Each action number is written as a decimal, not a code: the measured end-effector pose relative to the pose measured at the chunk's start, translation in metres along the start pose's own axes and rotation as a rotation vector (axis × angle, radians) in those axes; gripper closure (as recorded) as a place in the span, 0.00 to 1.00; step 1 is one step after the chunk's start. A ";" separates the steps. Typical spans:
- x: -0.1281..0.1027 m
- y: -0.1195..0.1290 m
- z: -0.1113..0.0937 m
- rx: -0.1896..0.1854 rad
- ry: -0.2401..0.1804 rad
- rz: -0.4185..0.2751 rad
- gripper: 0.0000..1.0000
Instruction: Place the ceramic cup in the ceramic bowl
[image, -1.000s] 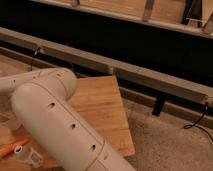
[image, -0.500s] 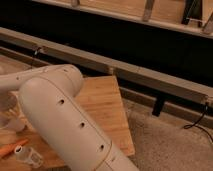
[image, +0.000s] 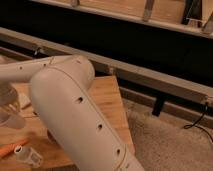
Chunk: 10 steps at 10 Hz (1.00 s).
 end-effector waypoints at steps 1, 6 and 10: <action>0.007 -0.007 -0.007 0.004 -0.002 0.007 1.00; 0.050 -0.039 -0.046 -0.035 -0.036 0.045 1.00; 0.092 -0.080 -0.048 -0.035 -0.062 0.107 1.00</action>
